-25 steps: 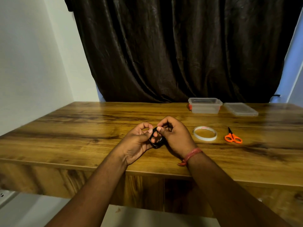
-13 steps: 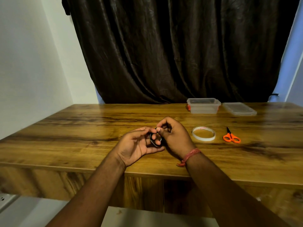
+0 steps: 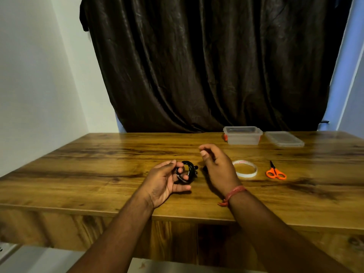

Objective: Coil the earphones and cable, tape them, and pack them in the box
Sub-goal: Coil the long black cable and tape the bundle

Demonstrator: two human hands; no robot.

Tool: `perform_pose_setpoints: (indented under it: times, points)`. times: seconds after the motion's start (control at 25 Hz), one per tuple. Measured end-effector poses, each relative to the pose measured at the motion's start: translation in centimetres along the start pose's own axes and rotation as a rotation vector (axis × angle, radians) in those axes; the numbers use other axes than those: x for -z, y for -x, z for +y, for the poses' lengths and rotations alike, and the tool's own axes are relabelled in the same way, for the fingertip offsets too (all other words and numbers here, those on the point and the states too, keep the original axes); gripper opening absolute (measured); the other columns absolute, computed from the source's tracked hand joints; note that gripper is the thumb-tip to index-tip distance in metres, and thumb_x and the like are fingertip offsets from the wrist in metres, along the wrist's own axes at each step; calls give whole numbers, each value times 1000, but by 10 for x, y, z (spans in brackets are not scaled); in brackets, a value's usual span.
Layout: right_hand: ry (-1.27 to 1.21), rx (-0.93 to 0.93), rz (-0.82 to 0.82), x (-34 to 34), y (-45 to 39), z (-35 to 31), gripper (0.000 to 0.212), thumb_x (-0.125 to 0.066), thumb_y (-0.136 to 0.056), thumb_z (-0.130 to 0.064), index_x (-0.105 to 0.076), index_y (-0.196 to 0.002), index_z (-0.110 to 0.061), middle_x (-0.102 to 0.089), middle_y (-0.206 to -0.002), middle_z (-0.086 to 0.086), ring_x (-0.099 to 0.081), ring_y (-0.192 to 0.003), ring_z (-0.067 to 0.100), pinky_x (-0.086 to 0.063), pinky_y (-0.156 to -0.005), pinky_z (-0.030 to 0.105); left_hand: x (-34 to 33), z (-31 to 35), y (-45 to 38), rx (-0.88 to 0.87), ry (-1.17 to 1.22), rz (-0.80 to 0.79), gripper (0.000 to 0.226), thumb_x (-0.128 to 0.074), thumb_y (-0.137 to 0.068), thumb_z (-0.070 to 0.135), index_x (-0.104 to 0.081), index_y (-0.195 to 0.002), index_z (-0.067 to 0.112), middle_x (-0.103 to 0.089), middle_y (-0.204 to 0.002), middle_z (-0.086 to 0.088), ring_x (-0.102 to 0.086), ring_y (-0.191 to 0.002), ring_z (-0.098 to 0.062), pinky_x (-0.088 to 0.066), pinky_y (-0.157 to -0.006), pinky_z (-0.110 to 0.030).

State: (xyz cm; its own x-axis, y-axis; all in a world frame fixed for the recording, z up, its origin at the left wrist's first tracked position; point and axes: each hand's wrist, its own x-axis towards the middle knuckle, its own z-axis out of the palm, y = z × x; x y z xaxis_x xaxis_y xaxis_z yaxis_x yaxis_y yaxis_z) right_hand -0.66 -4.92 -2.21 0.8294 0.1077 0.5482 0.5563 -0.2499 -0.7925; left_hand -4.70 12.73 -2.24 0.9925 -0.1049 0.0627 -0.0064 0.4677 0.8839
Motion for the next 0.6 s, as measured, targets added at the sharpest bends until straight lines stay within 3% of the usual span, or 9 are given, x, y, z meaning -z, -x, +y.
perform_pose_setpoints:
  times: [0.12,0.2,0.28,0.36,0.44,0.6]
  points:
    - [392,46,55,42,-6,14,19,-50,-100,-26,-58,-117,-26,-56,-117,-10,-52,-108,6,-45,-87,25,-2,2,-1,-39,3,75,25,-39,-104,17,-56,-101,0,-58,-77,-10,-67,-70,-25,-59,-50,-41]
    - [784,57,-62,81,-8,28,23,-52,-99,-33,-58,-118,-23,-57,-116,-6,-50,-111,14,-44,-92,32,-3,1,-4,-81,-13,142,27,-38,-105,19,-58,-100,2,-58,-77,-9,-66,-72,-24,-60,-54,-43]
    - [1000,5,-195,108,-3,39,27,-53,-94,-48,-60,-109,-28,-56,-109,-8,-48,-108,14,-43,-91,34,-1,-2,-8,-119,-46,179,26,-40,-105,21,-59,-100,4,-58,-78,-8,-66,-76,-23,-60,-60,-45]
    - [1042,-43,-268,110,1,44,28,-54,-89,-55,-62,-103,-32,-57,-106,-10,-49,-106,14,-43,-92,38,1,-4,-11,-130,-97,194,22,-44,-103,21,-60,-99,6,-58,-81,-7,-65,-78,-22,-60,-65,-46]
    - [1057,-31,-294,102,2,47,25,-55,-88,-49,-64,-104,-32,-59,-107,-9,-52,-108,17,-42,-94,38,0,-8,-13,-113,-182,189,16,-50,-101,18,-61,-98,7,-58,-87,-9,-65,-80,-20,-61,-68,-44]
    - [983,57,-191,94,3,38,18,-52,-95,-35,-64,-106,-26,-60,-105,-6,-56,-100,18,-41,-88,33,-10,-17,-2,-119,-517,118,8,-57,-97,19,-60,-103,15,-59,-106,-9,-64,-85,-17,-60,-73,-37]
